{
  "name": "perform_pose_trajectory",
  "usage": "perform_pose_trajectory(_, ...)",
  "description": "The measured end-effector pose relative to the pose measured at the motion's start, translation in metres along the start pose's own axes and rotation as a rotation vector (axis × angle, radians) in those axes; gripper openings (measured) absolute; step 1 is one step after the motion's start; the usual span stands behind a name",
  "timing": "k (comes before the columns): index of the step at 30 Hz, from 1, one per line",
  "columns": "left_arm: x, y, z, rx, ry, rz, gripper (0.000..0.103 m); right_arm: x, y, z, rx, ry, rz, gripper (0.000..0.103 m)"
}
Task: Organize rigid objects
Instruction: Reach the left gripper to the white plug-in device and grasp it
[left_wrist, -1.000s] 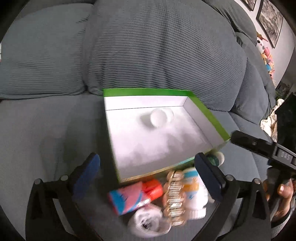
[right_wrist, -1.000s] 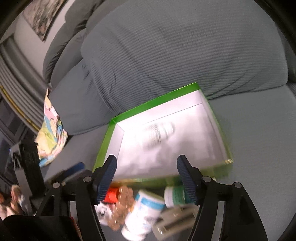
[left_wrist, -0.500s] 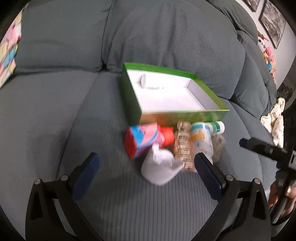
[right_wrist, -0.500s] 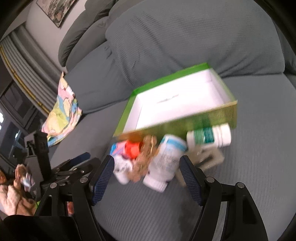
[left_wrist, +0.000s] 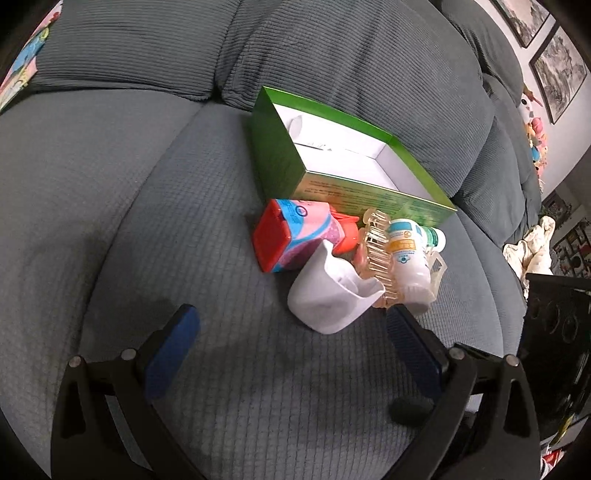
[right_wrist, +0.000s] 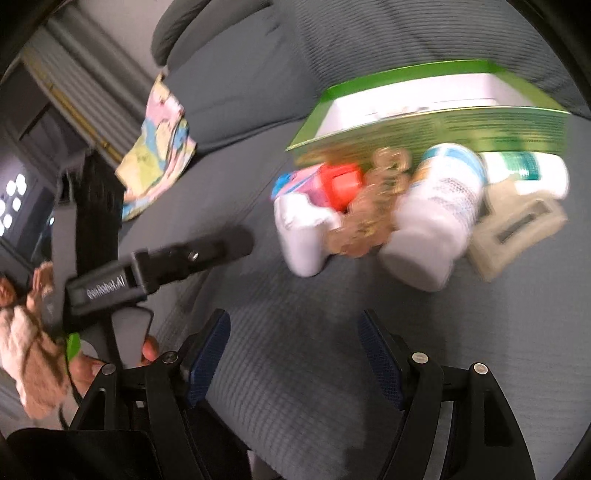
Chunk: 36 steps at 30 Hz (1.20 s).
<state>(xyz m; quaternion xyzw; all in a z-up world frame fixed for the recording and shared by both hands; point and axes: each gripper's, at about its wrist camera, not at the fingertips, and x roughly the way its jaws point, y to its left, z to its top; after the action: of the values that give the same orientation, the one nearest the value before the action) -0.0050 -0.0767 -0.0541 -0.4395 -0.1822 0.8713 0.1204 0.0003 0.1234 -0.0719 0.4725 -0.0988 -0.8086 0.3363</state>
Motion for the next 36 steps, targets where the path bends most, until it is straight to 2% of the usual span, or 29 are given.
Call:
perform_pose_trajectory(4,0.011,-0.006,0.007,0.033,0.001,-0.017,0.099,0.016,0.005,0.005,-0.042,-0.029,-0.014,0.066)
perform_pose_trajectory(7,0.019,-0.009,0.012,0.062,0.007,-0.023,0.093,0.029,0.002,0.011,-0.037,-0.047,-0.033,0.06)
perform_pose_trajectory(11,0.028,-0.009,0.017,0.07,0.017,-0.052,0.091,0.039,-0.003,0.017,-0.006,-0.067,-0.03,0.058)
perform_pose_trajectory(16,0.039,-0.01,0.021,0.095,0.054,-0.067,0.076,0.053,-0.008,0.024,0.035,-0.057,-0.022,0.058)
perform_pose_trajectory(17,0.041,-0.01,0.021,0.097,0.065,-0.069,0.066,0.053,-0.009,0.024,0.035,-0.063,-0.017,0.057)
perform_pose_trajectory(18,0.043,-0.01,0.021,0.1,0.077,-0.066,0.063,0.052,-0.009,0.024,0.033,-0.063,-0.017,0.054)
perform_pose_trajectory(19,0.044,-0.009,0.019,0.103,0.08,-0.06,0.063,0.053,-0.009,0.024,0.028,-0.059,-0.014,0.045)
perform_pose_trajectory(25,0.039,-0.01,0.014,0.105,0.07,-0.062,0.059,0.049,-0.01,0.018,0.02,-0.063,0.008,0.035)
perform_pose_trajectory(35,0.004,-0.032,0.008,0.128,0.006,-0.099,0.054,0.015,0.008,0.007,-0.019,-0.126,0.027,0.035)
perform_pose_trajectory(36,0.002,-0.034,0.01,0.133,0.003,-0.112,0.05,0.012,0.01,0.007,-0.022,-0.133,0.029,0.035)
